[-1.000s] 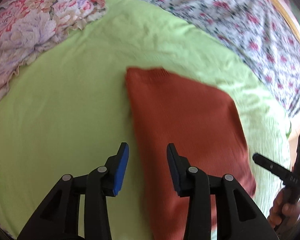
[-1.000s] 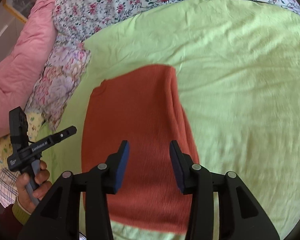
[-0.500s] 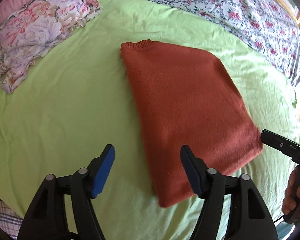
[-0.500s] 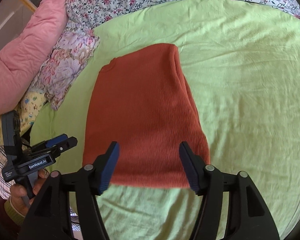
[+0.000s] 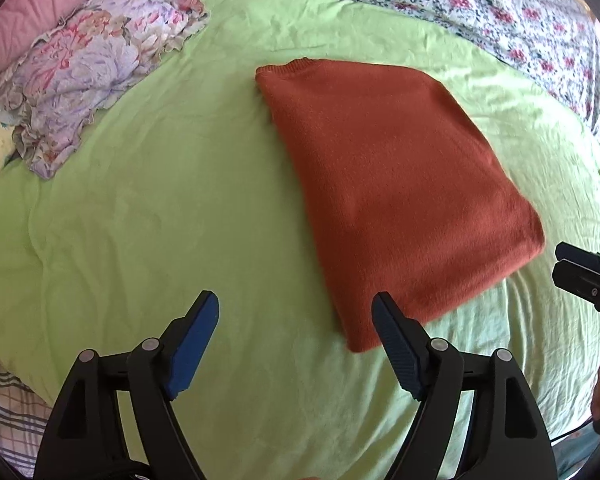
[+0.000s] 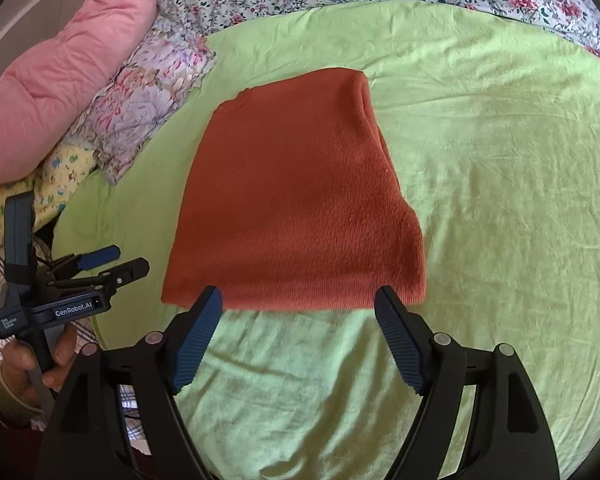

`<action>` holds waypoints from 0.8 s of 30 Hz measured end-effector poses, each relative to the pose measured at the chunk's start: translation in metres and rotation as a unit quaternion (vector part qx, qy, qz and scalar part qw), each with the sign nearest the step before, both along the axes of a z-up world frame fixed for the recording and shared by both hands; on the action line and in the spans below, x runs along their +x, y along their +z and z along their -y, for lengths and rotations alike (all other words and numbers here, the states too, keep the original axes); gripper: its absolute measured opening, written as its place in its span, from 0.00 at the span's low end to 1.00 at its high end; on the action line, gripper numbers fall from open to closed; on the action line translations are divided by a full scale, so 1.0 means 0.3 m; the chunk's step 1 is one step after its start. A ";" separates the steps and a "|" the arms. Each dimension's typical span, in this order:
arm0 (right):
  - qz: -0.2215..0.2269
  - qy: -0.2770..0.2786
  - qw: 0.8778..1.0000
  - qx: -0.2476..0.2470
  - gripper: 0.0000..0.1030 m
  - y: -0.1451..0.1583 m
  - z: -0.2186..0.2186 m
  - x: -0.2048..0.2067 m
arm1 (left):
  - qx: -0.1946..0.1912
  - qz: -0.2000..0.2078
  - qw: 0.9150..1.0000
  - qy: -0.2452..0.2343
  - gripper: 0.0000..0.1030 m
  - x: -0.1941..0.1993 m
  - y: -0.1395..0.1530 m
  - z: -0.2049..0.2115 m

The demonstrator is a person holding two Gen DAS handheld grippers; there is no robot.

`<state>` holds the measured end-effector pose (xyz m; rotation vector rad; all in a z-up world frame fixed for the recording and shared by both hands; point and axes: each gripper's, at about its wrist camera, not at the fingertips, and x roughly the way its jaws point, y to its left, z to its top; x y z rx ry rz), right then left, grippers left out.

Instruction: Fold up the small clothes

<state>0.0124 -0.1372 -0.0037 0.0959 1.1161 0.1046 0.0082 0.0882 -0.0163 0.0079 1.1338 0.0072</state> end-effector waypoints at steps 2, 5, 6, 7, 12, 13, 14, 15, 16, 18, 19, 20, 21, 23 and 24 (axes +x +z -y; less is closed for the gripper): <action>-0.001 0.004 1.000 -0.007 0.78 -0.007 -0.005 -0.013 | 0.012 0.001 1.000 -0.004 0.78 -0.008 0.000 0.007; -0.005 0.005 1.000 -0.008 0.79 -0.018 -0.007 -0.026 | 0.025 0.000 1.000 -0.011 0.79 -0.014 -0.002 0.017; -0.007 0.005 1.000 -0.008 0.79 -0.021 -0.008 -0.028 | 0.027 0.000 1.000 -0.012 0.79 -0.014 -0.002 0.018; -0.009 0.004 1.000 -0.009 0.79 -0.026 -0.010 -0.032 | 0.030 0.000 0.999 -0.013 0.79 -0.015 -0.001 0.021; -0.009 0.006 1.000 -0.007 0.79 -0.025 -0.010 -0.031 | 0.046 0.006 0.999 -0.020 0.79 -0.010 0.010 0.030; -0.008 0.007 1.000 -0.007 0.79 -0.022 -0.010 -0.030 | 0.049 0.009 0.999 -0.021 0.79 -0.010 0.015 0.032; -0.007 0.008 1.000 -0.006 0.79 -0.019 -0.009 -0.029 | 0.052 0.012 0.998 -0.022 0.80 -0.012 0.021 0.036; -0.006 0.010 1.000 -0.005 0.79 -0.014 -0.009 -0.029 | 0.053 0.014 0.998 -0.024 0.80 -0.012 0.025 0.038; -0.004 0.013 1.000 -0.004 0.80 -0.009 -0.011 -0.029 | 0.055 0.016 0.998 -0.026 0.80 -0.013 0.029 0.042; 0.001 0.016 1.000 -0.006 0.83 0.001 -0.011 -0.026 | 0.062 0.020 0.997 -0.029 0.80 -0.013 0.032 0.049; 0.002 0.018 1.000 -0.007 0.83 0.004 -0.012 -0.023 | 0.064 0.020 0.997 -0.030 0.80 -0.011 0.032 0.052; 0.002 0.019 1.000 -0.006 0.83 0.005 -0.013 -0.021 | 0.065 0.020 0.997 -0.031 0.80 -0.009 0.030 0.056; 0.002 0.020 1.000 -0.006 0.83 0.005 -0.015 -0.019 | 0.067 0.019 0.997 -0.031 0.80 -0.006 0.028 0.059; -0.001 0.020 1.000 -0.009 0.83 0.002 -0.014 -0.012 | 0.067 0.017 0.997 -0.031 0.80 0.000 0.020 0.061; -0.002 0.019 1.000 -0.008 0.83 0.002 -0.015 -0.010 | 0.068 0.015 0.997 -0.030 0.80 0.003 0.016 0.063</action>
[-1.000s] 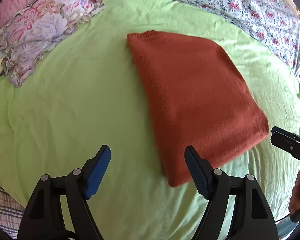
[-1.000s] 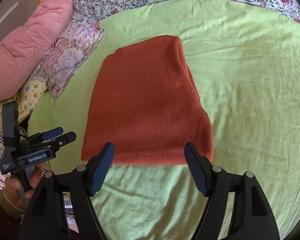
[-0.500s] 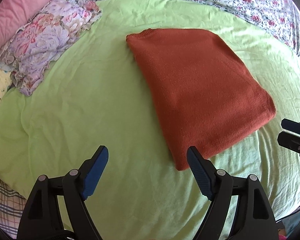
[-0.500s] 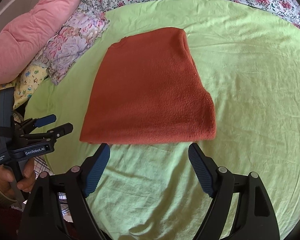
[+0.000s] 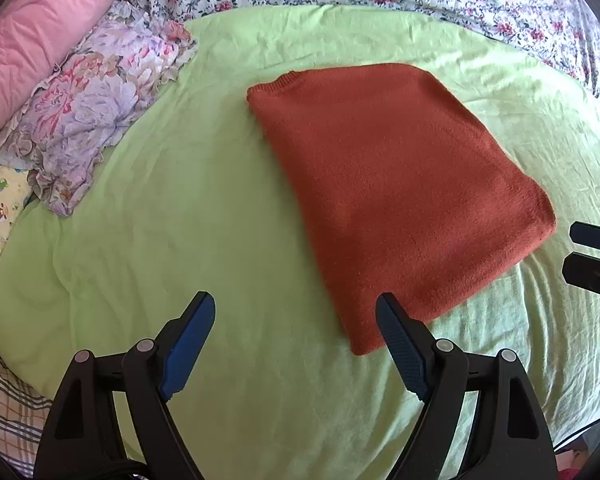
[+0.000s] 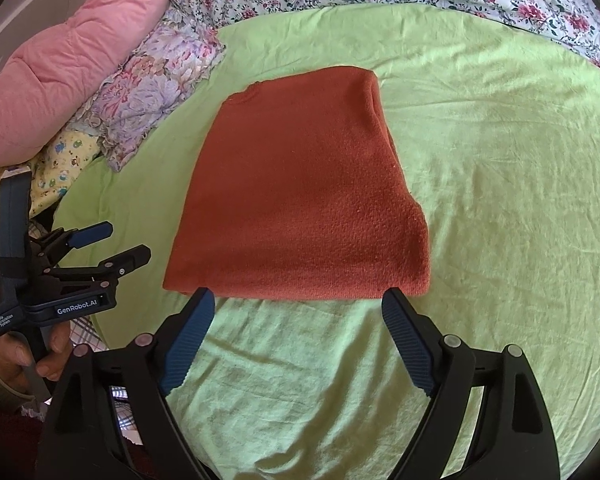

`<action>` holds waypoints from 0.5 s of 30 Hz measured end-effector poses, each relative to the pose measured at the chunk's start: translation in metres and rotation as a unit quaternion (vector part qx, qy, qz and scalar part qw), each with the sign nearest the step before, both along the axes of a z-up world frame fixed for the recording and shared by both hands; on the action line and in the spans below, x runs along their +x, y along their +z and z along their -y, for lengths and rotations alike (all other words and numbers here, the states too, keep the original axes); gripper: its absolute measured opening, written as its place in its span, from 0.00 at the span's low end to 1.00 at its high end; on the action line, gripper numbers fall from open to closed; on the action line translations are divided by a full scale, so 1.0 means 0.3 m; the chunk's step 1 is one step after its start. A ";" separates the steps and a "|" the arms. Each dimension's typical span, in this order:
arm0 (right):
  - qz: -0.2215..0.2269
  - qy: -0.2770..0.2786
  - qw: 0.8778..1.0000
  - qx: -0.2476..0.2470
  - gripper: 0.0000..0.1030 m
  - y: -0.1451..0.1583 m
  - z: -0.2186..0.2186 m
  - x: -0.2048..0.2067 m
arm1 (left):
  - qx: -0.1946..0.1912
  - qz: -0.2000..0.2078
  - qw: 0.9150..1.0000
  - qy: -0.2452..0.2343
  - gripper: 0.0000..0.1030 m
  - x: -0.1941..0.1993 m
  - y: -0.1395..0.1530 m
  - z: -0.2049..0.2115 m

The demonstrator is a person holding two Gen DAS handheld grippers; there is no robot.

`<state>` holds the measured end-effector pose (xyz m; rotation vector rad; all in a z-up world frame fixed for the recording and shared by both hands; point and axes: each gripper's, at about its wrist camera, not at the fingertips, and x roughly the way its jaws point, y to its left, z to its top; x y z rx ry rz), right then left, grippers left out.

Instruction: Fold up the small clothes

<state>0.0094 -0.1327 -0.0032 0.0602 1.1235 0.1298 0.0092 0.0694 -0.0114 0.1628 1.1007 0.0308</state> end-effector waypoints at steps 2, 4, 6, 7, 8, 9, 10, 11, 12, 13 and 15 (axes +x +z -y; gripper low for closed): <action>-0.003 -0.001 1.000 0.001 0.83 -0.002 0.001 0.010 | 0.004 -0.004 1.000 0.002 0.81 0.008 -0.010 0.005; -0.006 -0.001 1.000 0.002 0.83 -0.005 -0.001 0.015 | 0.005 -0.006 1.000 0.001 0.81 0.018 -0.016 0.011; -0.008 0.000 1.000 0.002 0.83 -0.007 -0.006 0.022 | 0.007 -0.006 1.000 0.001 0.81 0.022 -0.019 0.019; -0.009 0.002 1.000 0.002 0.83 -0.010 -0.009 0.026 | 0.009 -0.006 1.000 0.000 0.81 0.027 -0.020 0.023; -0.010 0.003 1.000 0.002 0.83 -0.011 -0.012 0.029 | 0.012 -0.006 1.000 0.000 0.81 0.031 -0.021 0.026; -0.011 0.004 1.000 0.002 0.83 -0.012 -0.015 0.032 | 0.013 -0.005 1.000 -0.001 0.81 0.034 -0.021 0.029; -0.012 0.006 1.000 0.002 0.83 -0.014 -0.020 0.036 | 0.012 -0.006 1.000 -0.001 0.81 0.040 -0.022 0.031; -0.012 0.008 1.000 0.002 0.83 -0.015 -0.024 0.039 | 0.011 -0.006 1.000 -0.001 0.81 0.043 -0.023 0.032; -0.013 0.010 1.000 0.001 0.83 -0.018 -0.028 0.041 | 0.011 -0.005 1.000 -0.001 0.81 0.047 -0.023 0.033; -0.014 0.013 1.000 -0.001 0.83 -0.021 -0.034 0.045 | 0.011 -0.003 1.000 -0.001 0.81 0.050 -0.022 0.033; -0.015 0.016 1.000 -0.002 0.83 -0.025 -0.041 0.050 | 0.008 -0.003 1.000 0.000 0.81 0.059 -0.022 0.033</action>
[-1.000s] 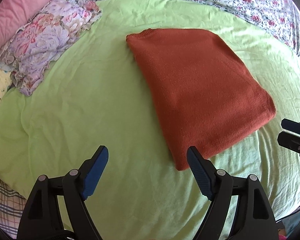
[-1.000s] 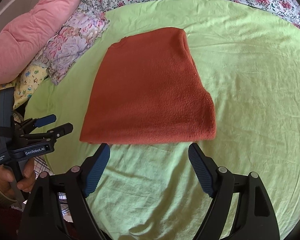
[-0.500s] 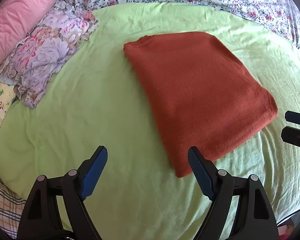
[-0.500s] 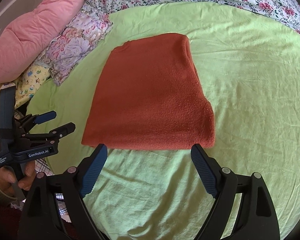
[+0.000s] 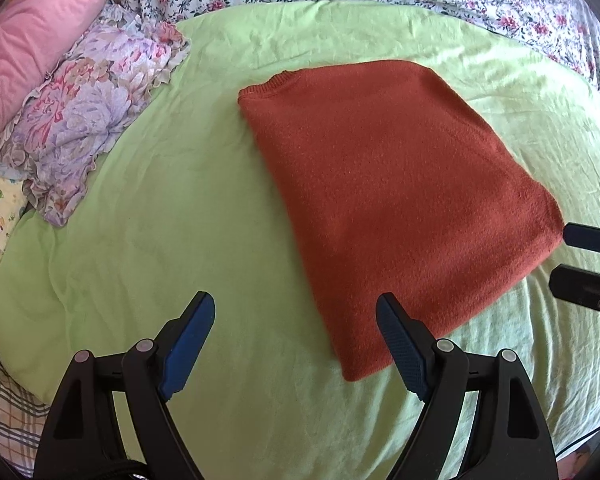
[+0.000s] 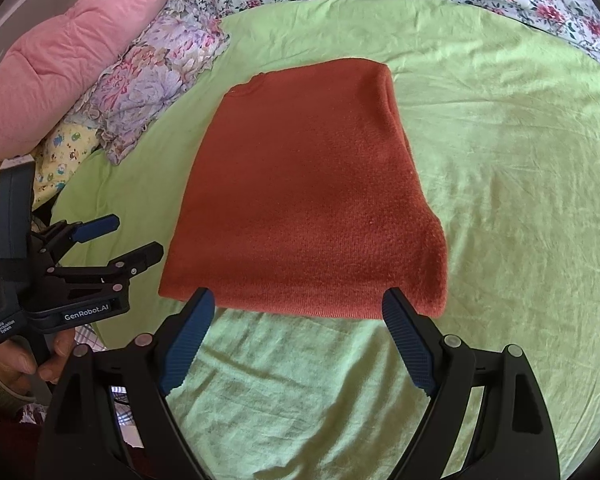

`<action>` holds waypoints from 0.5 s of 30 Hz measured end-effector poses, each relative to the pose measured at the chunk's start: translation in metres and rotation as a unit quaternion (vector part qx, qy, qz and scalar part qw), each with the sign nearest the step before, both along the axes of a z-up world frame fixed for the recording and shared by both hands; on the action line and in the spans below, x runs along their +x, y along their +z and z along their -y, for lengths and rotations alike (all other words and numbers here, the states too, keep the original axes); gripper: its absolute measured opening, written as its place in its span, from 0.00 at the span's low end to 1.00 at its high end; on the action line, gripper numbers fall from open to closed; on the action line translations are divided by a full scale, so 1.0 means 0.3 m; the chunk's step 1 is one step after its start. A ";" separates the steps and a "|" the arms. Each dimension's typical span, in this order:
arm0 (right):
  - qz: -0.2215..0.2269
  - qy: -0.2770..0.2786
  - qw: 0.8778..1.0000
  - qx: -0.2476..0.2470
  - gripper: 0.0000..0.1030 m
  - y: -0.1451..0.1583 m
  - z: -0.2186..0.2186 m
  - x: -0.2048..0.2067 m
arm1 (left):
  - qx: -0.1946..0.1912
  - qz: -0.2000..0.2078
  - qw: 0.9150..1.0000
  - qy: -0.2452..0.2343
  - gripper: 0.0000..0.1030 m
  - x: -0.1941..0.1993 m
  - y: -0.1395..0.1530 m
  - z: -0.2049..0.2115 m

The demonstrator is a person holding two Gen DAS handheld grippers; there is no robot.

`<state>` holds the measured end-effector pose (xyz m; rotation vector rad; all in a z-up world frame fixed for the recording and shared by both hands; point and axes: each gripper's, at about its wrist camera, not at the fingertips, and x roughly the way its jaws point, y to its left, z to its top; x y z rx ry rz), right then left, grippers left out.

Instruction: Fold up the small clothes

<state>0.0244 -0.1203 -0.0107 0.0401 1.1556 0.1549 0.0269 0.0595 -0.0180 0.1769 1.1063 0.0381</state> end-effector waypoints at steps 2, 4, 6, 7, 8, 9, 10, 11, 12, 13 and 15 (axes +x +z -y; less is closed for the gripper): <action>-0.001 0.002 1.000 -0.002 0.83 -0.004 -0.009 0.006 | -0.003 0.001 1.000 0.001 0.81 0.009 0.001 -0.002; -0.002 0.004 1.000 -0.002 0.83 -0.008 -0.010 0.020 | -0.005 0.003 1.000 0.001 0.81 0.015 0.003 0.000; -0.002 0.005 1.000 -0.003 0.83 -0.010 -0.010 0.030 | -0.008 0.005 1.000 0.001 0.81 0.021 0.007 0.002; -0.001 0.006 1.000 -0.003 0.83 -0.012 -0.011 0.038 | -0.009 0.007 1.000 0.001 0.81 0.023 0.009 0.003; -0.001 0.007 1.000 -0.003 0.83 -0.013 -0.009 0.045 | -0.011 0.009 1.000 0.000 0.81 0.024 0.012 0.004; 0.000 0.007 1.000 -0.003 0.83 -0.014 -0.009 0.049 | -0.012 0.011 1.000 0.000 0.81 0.026 0.015 0.004; 0.001 0.007 1.000 -0.002 0.83 -0.014 -0.008 0.056 | -0.014 0.013 1.000 0.000 0.81 0.027 0.018 0.006; 0.001 0.008 1.000 -0.001 0.83 -0.014 -0.007 0.064 | -0.016 0.016 1.000 0.001 0.81 0.028 0.021 0.007; 0.002 0.008 1.000 -0.001 0.83 -0.014 -0.006 0.071 | -0.018 0.018 1.000 0.001 0.81 0.029 0.025 0.006; 0.003 0.009 1.000 -0.001 0.83 -0.013 -0.008 0.078 | -0.020 0.020 1.000 0.002 0.81 0.029 0.027 0.005; 0.006 0.008 1.000 -0.001 0.83 -0.013 -0.010 0.082 | -0.020 0.024 1.000 0.004 0.81 0.032 0.033 0.004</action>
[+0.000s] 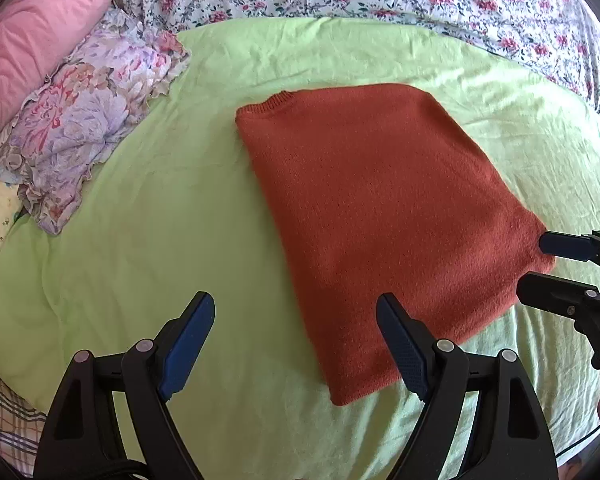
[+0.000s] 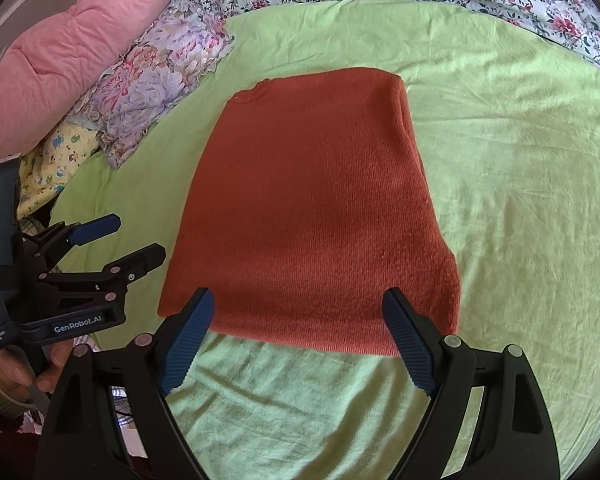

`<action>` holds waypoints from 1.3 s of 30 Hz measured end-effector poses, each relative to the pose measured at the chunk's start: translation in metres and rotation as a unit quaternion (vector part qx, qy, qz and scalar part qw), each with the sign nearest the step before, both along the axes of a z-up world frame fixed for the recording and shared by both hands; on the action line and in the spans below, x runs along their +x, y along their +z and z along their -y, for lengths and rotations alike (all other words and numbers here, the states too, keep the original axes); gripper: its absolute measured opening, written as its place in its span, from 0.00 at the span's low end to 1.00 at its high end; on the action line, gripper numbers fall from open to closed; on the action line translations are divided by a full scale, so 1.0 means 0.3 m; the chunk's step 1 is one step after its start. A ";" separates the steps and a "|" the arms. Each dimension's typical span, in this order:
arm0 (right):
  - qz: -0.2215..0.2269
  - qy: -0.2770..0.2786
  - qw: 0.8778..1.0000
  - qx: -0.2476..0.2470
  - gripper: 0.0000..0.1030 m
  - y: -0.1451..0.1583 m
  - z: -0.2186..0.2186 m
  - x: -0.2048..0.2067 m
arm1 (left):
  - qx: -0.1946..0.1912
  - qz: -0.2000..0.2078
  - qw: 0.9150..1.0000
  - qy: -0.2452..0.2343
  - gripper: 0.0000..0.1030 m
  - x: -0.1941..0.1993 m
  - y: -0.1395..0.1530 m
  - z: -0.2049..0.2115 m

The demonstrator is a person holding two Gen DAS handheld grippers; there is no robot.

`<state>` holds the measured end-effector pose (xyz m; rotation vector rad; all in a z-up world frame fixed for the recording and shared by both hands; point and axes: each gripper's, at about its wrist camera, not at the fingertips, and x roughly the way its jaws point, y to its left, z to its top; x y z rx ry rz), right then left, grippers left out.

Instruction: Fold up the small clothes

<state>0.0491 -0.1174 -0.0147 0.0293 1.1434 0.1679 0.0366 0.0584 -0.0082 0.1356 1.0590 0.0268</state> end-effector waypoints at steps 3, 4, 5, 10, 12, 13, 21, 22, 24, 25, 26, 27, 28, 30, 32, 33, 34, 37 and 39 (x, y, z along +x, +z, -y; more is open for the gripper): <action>-0.001 -0.001 1.000 0.001 0.83 -0.002 -0.001 0.008 | -0.004 0.000 1.000 0.002 0.81 0.000 0.002 0.002; -0.002 0.001 1.000 0.002 0.83 -0.003 -0.001 0.016 | -0.004 0.001 1.000 0.003 0.81 0.001 0.002 0.002; -0.002 0.002 1.000 0.002 0.83 -0.003 -0.001 0.017 | -0.004 0.001 1.000 0.003 0.81 0.000 0.002 0.002; 0.001 0.008 1.000 0.001 0.83 0.000 -0.012 0.030 | -0.006 0.002 1.000 0.004 0.81 0.002 0.003 0.005; 0.002 0.007 1.000 0.002 0.83 0.002 -0.014 0.032 | -0.007 0.001 1.000 0.004 0.81 0.002 0.003 0.004; 0.002 0.007 1.000 0.002 0.83 0.003 -0.012 0.034 | -0.007 0.001 1.000 0.004 0.81 0.002 0.004 0.005; 0.003 0.006 1.000 0.004 0.83 0.009 -0.014 0.039 | -0.009 0.001 1.000 0.007 0.81 0.008 0.008 0.010; 0.004 0.005 1.000 0.004 0.83 0.009 -0.015 0.039 | -0.008 0.002 1.000 0.006 0.81 0.009 0.010 0.011; 0.003 0.006 1.000 0.004 0.83 0.009 -0.013 0.041 | -0.007 0.003 1.000 0.005 0.81 0.012 0.010 0.014; 0.003 0.006 1.000 0.004 0.83 0.009 -0.012 0.041 | -0.008 0.002 1.000 0.005 0.81 0.014 0.011 0.015; 0.002 0.005 1.000 0.004 0.83 0.010 -0.012 0.042 | -0.009 0.003 1.000 0.005 0.81 0.014 0.011 0.015; 0.002 0.005 1.000 0.004 0.83 0.012 -0.010 0.043 | -0.010 0.003 1.000 0.005 0.81 0.013 0.012 0.017; 0.003 0.005 1.000 0.004 0.83 0.012 -0.007 0.045 | -0.011 0.003 1.000 0.005 0.81 0.015 0.012 0.017; 0.002 0.005 1.000 0.005 0.83 0.012 -0.007 0.047 | -0.012 0.003 1.000 0.006 0.81 0.017 0.013 0.017; 0.003 0.005 1.000 0.004 0.83 0.010 -0.010 0.045 | -0.013 0.003 1.000 0.005 0.81 0.020 0.013 0.018; 0.003 0.005 1.000 0.005 0.83 0.009 -0.012 0.044 | -0.013 0.003 1.000 0.005 0.81 0.021 0.014 0.018; 0.003 0.004 1.000 0.005 0.83 0.009 -0.014 0.043 | -0.013 0.003 1.000 0.005 0.81 0.023 0.014 0.018; 0.005 0.006 1.000 0.005 0.83 0.016 -0.013 0.053 | -0.015 0.004 1.000 0.005 0.81 0.025 0.017 0.018; 0.006 0.008 1.000 0.006 0.83 0.020 -0.013 0.062 | -0.016 0.004 1.000 0.005 0.81 0.026 0.018 0.018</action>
